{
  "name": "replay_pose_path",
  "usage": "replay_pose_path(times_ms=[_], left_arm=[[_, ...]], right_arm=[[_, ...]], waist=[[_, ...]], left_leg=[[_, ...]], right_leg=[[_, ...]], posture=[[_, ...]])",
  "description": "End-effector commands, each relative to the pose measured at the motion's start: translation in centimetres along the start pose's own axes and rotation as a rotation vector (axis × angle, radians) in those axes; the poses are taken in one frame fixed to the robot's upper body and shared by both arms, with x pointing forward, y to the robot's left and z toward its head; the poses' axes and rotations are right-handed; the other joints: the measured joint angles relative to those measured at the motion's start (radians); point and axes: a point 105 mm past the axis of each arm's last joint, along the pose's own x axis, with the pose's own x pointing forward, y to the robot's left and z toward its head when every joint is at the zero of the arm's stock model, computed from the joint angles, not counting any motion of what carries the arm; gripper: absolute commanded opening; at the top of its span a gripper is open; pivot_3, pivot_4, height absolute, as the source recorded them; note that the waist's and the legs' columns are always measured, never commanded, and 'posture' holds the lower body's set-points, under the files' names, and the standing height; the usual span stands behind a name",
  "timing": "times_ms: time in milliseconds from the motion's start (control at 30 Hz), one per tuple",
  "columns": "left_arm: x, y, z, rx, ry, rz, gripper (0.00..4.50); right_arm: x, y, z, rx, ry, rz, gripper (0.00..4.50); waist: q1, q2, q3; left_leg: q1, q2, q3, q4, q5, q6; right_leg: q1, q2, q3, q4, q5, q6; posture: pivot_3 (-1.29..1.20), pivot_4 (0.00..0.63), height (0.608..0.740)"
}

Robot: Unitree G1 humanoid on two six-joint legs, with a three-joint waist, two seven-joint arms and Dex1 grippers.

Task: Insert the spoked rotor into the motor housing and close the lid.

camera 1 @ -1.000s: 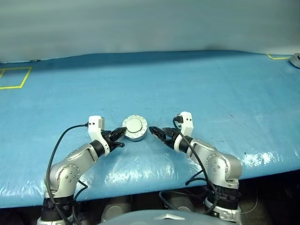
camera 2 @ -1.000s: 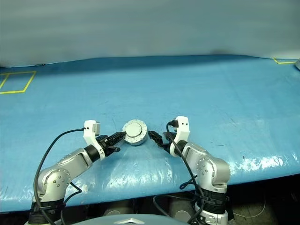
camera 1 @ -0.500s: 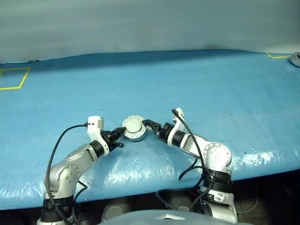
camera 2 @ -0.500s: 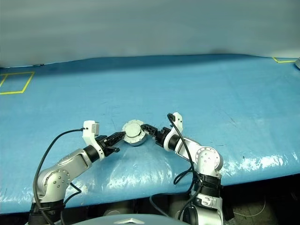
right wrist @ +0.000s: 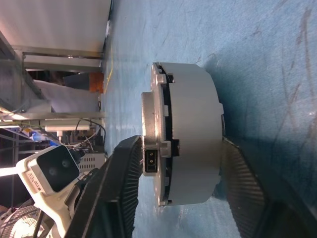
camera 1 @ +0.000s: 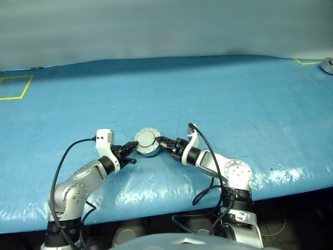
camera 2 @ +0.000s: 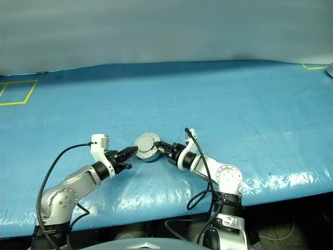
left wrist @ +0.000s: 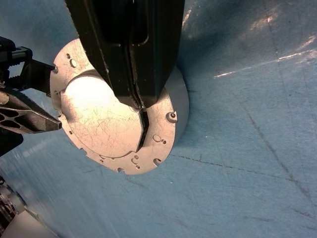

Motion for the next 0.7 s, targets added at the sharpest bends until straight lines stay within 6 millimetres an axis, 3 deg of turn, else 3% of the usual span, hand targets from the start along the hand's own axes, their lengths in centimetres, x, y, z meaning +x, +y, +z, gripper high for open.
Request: replay_pose_path(times_ms=[33, 267, 367, 467, 700], left_arm=[[0.1, 0.2, -1.3, -0.014, 0.049, 0.01, 0.0], [0.2, 0.3, -1.1, -0.001, 0.029, 0.006, 0.0], [0.2, 0.6, 0.3, 0.004, -0.064, 0.028, 0.0], [-0.2, 0.2, 1.4, -0.109, -0.142, -0.021, 0.0], [-1.3, 1.3, 2.8, -0.325, -0.269, 0.003, 2.22]], right_arm=[[1.9, 2.2, -4.6, 0.162, 0.073, 0.148, 1.25], [1.5, 1.5, -5.1, 0.145, 0.102, 0.106, 1.12], [1.3, 1.4, -5.0, 0.142, 0.093, 0.1, 1.12], [1.2, 1.6, -4.6, 0.161, 0.061, 0.112, 1.12], [0.3, 3.1, -2.9, 0.257, -0.048, 0.199, 1.12]], waist=[[0.0, 0.0, 0.0], [0.0, 0.0, 0.0], [0.0, 0.0, 0.0], [0.001, 0.0, 0.0], [-0.008, -0.001, 0.001]], left_leg=[[0.0, 0.0, 0.0, 0.0, 0.0, 0.0], [0.0, 0.0, 0.001, 0.0, -0.001, 0.002], [0.0, 0.0, 0.002, 0.001, -0.001, 0.002], [0.0, 0.0, 0.002, 0.002, -0.001, 0.002], [-0.001, 0.0, 0.003, 0.003, -0.002, 0.003]], right_leg=[[0.0, 0.0, 0.0, 0.0, 0.0, 0.0], [0.0, 0.0, 0.001, 0.0, 0.001, -0.002], [0.0, 0.0, 0.001, 0.0, 0.001, -0.002], [0.001, 0.0, 0.001, 0.0, 0.002, -0.002], [0.0, 0.0, 0.001, 0.0, 0.002, -0.001]], posture=[[0.0, 0.15, 0.74], [0.0, 0.15, 0.74], [0.0, 0.15, 0.74], [0.0, 0.15, 0.74], [0.0, 0.15, 0.74]])
